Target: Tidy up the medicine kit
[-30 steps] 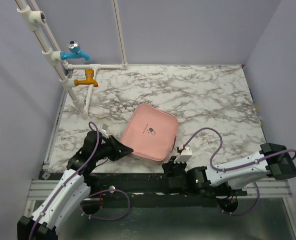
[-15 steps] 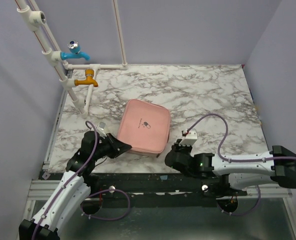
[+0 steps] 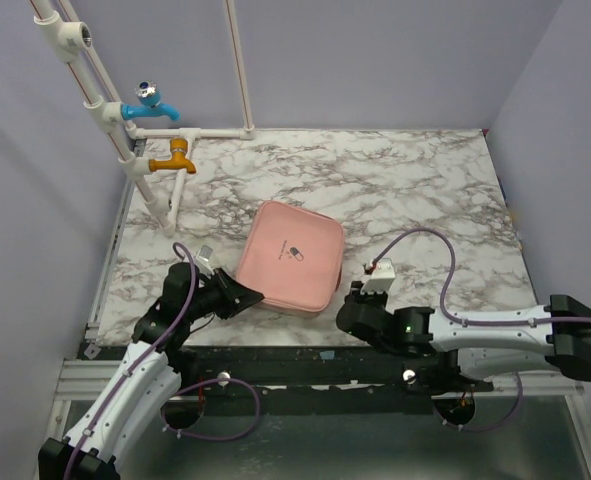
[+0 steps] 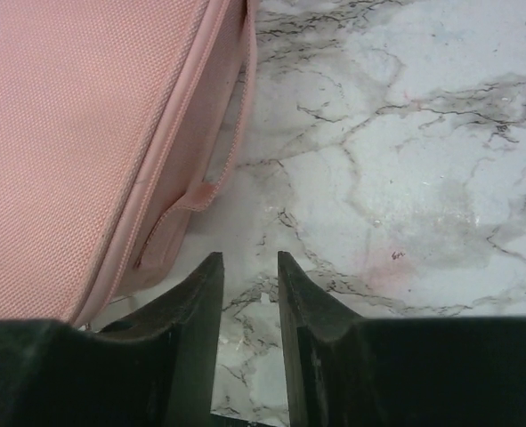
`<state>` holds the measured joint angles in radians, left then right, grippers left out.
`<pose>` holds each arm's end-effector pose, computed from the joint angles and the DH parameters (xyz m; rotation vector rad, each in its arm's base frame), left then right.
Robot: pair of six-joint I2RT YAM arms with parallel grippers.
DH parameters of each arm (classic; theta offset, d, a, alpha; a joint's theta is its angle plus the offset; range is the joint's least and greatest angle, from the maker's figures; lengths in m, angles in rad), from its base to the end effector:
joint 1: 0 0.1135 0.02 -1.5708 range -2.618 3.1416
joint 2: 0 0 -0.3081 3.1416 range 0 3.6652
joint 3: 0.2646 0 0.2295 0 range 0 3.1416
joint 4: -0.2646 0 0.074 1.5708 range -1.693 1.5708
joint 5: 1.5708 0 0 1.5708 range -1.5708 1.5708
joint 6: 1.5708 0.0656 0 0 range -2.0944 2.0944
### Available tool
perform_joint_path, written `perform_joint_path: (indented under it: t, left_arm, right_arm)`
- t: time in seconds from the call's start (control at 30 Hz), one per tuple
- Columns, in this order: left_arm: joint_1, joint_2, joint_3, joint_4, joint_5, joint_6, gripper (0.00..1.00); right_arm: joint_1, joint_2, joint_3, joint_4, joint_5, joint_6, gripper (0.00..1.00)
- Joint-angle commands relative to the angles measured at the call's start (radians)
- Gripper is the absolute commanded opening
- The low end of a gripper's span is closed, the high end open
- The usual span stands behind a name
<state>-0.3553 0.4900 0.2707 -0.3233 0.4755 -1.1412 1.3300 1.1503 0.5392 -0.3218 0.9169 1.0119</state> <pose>0.0746 -0.0597 0.2006 -0.6032 2.2960 -1.3214 0.0930 0.1604 0.2253 0.0052 2.0896 0.2311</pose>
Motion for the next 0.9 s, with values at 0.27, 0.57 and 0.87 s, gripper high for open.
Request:
perform_joint_path:
  t: [0.27,0.57,0.87]
  left_arm:
    - [-0.002,0.036,-0.041,0.108,0.047,0.034,0.0]
    - [-0.001,0.037,-0.038,0.104,0.048,0.038,0.0]
    - [0.001,0.034,-0.042,0.107,0.054,0.037,0.0]
  right_arm:
    - [0.03,-0.086,-0.026,0.069,-0.226,-0.12,0.66]
    - [0.118,-0.075,-0.024,0.199,-0.221,-0.17,0.66]
    - [0.147,0.122,0.05,0.219,-0.128,-0.129,0.66]
